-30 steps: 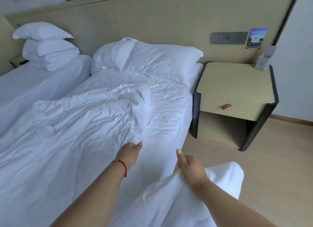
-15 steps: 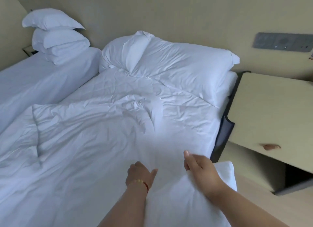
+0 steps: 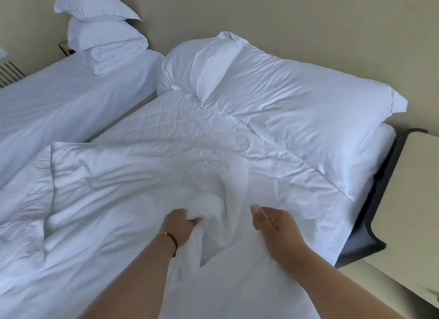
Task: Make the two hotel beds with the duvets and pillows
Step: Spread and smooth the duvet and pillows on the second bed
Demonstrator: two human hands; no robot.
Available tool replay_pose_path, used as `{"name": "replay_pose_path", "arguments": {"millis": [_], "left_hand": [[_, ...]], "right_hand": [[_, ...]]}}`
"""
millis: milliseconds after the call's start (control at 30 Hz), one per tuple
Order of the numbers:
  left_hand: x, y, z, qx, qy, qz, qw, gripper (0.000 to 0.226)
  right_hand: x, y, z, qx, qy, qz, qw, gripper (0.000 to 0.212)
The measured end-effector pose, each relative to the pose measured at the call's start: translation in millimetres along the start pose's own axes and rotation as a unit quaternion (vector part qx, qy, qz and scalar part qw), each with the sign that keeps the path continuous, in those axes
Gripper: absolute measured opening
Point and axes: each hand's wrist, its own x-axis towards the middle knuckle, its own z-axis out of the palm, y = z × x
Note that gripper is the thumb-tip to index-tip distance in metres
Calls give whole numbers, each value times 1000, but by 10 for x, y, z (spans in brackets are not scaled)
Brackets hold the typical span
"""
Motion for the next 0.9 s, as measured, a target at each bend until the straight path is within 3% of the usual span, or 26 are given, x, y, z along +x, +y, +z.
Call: {"name": "replay_pose_path", "arguments": {"millis": [133, 200, 267, 333, 400, 467, 533, 633, 700, 733, 800, 900], "left_hand": [[410, 666, -1122, -134, 149, -33, 979, 32], [655, 1077, -1675, -203, 222, -51, 952, 42], [820, 1537, -2217, -252, 295, -46, 920, 34], [930, 1971, -2667, -316, 348, -47, 881, 48], [1015, 2229, -2939, -357, 368, -41, 858, 45], [1125, 2271, -2980, -384, 364, -51, 847, 39], [1240, 2175, -2810, -371, 355, -59, 856, 47], [1425, 1995, -2373, -314, 326, -82, 888, 44], [1468, 1875, -2095, -310, 287, -94, 901, 49], [1471, 1809, -1966, -329, 258, -103, 903, 54], [1427, 1657, -1711, -384, 197, -128, 893, 67], [1151, 1468, -1321, -427, 115, -128, 888, 65]], "right_hand": [[779, -527, -470, -1, 23, -97, 995, 69], [1150, -807, -779, -1, 48, -155, 987, 63], [1470, -1064, -1106, 5, 58, -198, 979, 60], [1747, -1251, -1392, -12, 42, -216, 975, 64], [1962, -1290, -1570, -104, 6, -191, 976, 76], [2157, -1123, -1606, -236, -48, -128, 962, 77], [2329, -833, -1543, -325, -112, -52, 938, 66], [2504, -517, -1371, -366, -175, 31, 914, 62], [2646, -436, -1231, -344, -191, 37, 919, 57], [2737, -413, -1148, -304, -196, 48, 931, 56], [2924, -359, -922, -113, -199, 141, 963, 58], [3096, -322, -575, 139, -192, 277, 931, 54]]}}
